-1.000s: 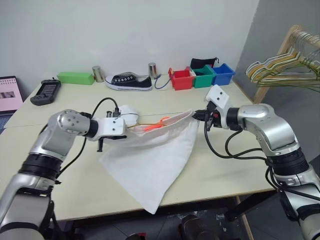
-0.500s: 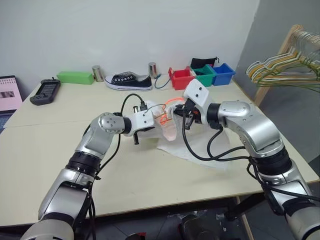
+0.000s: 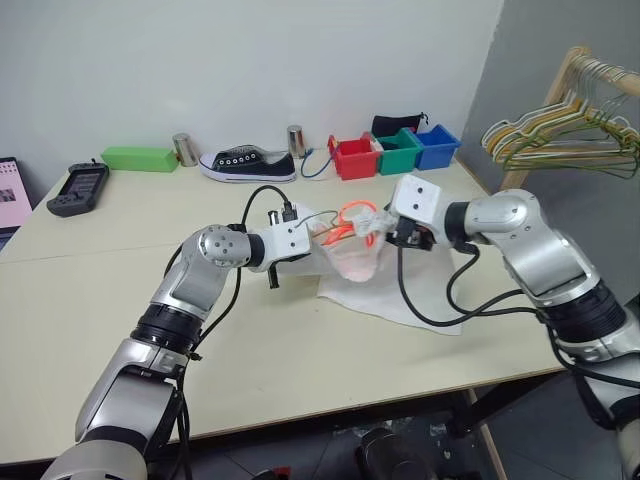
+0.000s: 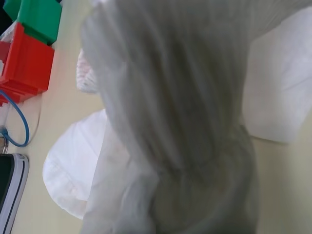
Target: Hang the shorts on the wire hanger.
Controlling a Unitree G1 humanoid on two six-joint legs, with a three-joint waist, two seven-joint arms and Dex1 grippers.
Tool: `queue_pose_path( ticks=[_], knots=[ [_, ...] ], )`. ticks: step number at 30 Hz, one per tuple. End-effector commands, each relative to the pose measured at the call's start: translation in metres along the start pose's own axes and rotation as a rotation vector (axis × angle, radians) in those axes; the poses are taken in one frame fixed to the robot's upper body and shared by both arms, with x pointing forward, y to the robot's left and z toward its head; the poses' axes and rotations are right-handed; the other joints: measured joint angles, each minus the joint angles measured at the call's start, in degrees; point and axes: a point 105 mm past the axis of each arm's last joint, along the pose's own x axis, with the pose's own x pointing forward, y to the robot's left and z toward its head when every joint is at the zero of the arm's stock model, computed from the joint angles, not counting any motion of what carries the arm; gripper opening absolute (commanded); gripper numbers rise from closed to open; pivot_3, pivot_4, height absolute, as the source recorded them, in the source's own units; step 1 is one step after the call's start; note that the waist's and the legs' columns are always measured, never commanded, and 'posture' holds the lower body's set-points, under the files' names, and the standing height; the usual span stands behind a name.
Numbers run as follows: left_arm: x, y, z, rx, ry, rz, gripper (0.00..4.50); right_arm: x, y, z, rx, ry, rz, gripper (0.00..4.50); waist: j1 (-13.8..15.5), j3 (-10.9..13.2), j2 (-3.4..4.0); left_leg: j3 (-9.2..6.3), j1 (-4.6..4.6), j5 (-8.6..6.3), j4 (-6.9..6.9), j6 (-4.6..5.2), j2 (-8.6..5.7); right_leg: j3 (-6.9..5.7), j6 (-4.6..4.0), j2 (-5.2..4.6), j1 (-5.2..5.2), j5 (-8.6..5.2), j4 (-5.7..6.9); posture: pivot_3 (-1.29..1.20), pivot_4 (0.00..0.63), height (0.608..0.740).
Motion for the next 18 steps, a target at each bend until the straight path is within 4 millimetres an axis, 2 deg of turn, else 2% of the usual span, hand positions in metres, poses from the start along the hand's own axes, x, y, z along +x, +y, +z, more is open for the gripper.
queue_pose_path(
  ticks=[1, 4, 9, 13, 18],
  knots=[
    [-0.006, 0.007, 0.024, 0.119, -0.061, 0.02, 0.0, 0.0, -0.013, -0.015, -0.149, 0.086, 0.004, 3.76, -0.24, 0.0, 0.0, 0.01, 0.02, 0.0, 0.0, 0.0, 0.0, 0.01, 0.0, 0.0, 0.0, 0.0, 0.0, -0.27, 0.0, 0.74],
    [-0.006, 0.002, 0.033, 0.154, -0.086, 0.006, 0.0, 0.006, -0.016, -0.022, -0.18, 0.115, 0.014, 4.46, -0.57, 0.0, 0.0, 0.04, 0.04, 0.0, 0.0, 0.0, 0.0, 0.04, 0.01, 0.0, 0.0, 0.01, 0.01, -0.26, 0.0, 0.74],
    [-0.008, -0.004, 0.041, 0.191, -0.106, -0.008, 0.0, 0.014, -0.017, -0.029, -0.231, 0.146, 0.037, 4.46, -0.99, 0.0, 0.01, 0.04, 0.09, 0.0, -0.02, 0.0, 0.02, 0.07, 0.0, 0.01, 0.01, 0.01, 0.04, -0.26, 0.0, 0.74],
    [-0.01, -0.006, 0.039, 0.224, -0.085, -0.012, 0.0, 0.018, -0.017, -0.03, -0.255, 0.148, 0.055, 4.46, -0.92, 0.0, 0.01, 0.03, 0.1, 0.0, 0.0, 0.0, 0.0, 0.07, 0.02, 0.0, 0.05, 0.01, 0.04, -0.24, 0.0, 0.74],
    [-0.011, -0.001, 0.04, 0.229, -0.088, 0.011, 0.0, 0.019, -0.013, -0.037, -0.282, 0.162, 0.091, 3.48, -0.34, 0.0, 0.01, 0.02, 0.1, 0.0, 0.0, 0.0, -0.01, 0.05, 0.02, 0.0, 0.06, 0.02, 0.04, -0.22, 0.0, 0.74]
  ],
)
